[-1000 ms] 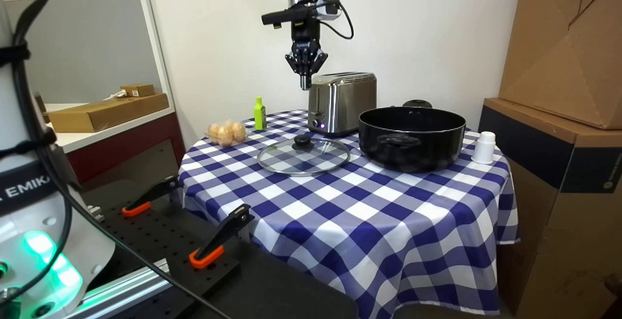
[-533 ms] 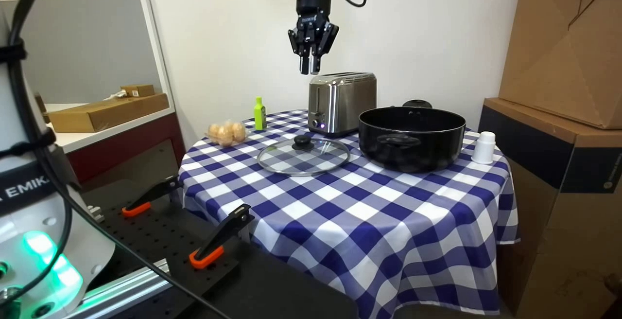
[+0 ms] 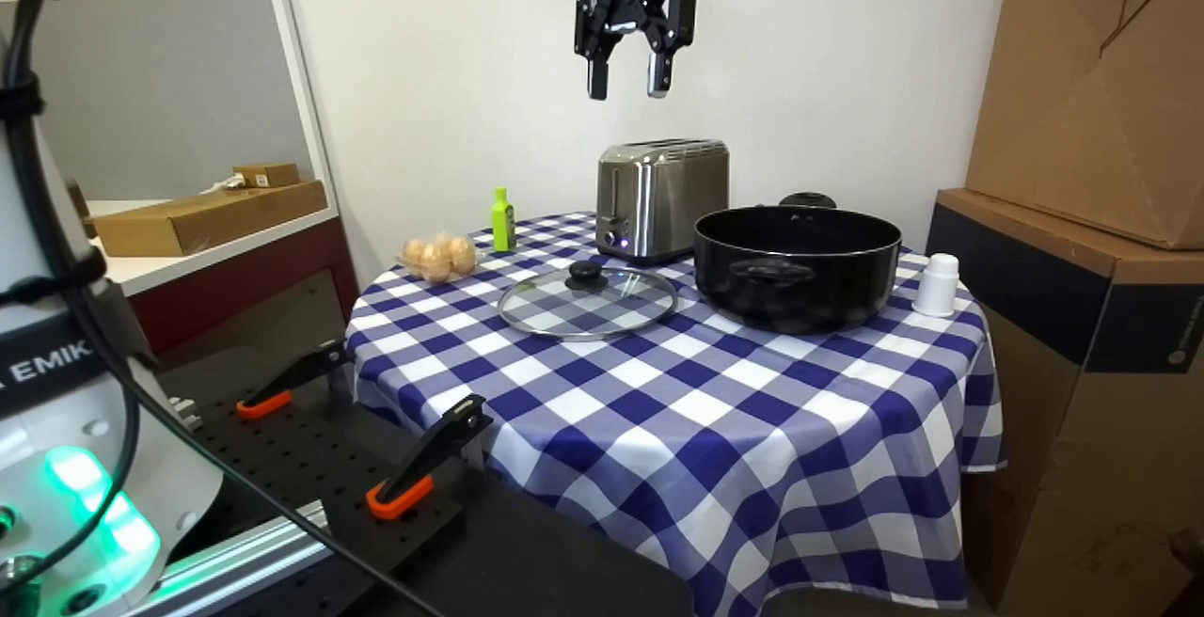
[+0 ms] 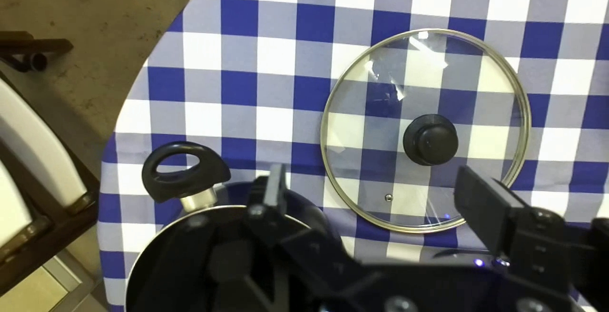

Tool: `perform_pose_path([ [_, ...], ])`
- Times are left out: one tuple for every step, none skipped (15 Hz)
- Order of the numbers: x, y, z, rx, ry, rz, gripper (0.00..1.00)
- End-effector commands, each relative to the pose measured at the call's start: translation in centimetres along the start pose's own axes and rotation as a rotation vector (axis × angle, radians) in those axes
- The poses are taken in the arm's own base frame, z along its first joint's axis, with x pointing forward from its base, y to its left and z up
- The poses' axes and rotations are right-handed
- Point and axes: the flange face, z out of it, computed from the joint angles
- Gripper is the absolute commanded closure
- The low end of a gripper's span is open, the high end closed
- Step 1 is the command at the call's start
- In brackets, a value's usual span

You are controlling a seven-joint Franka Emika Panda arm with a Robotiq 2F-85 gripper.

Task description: Push down the switch on the toaster

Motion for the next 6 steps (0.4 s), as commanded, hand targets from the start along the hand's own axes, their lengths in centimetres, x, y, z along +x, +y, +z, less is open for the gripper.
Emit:
perform_pose_path([
  [-0.23, 0.01, -0.3, 0.001, 0.004, -0.001, 0.04],
  [-0.25, 0.01, -0.35, 0.001, 0.006, -0.001, 0.0],
  [-0.2, 0.0, -0.21, 0.001, 0.003, -0.001, 0.0],
  [-0.14, 0.0, 0.01, 0.0, -0.001, -0.001, 0.0],
  [-0.11, -0.01, 0.12, 0.0, -0.003, -0.001, 0.0],
  [-0.1, -0.02, 0.16, 0.0, -0.004, -0.001, 0.0],
])
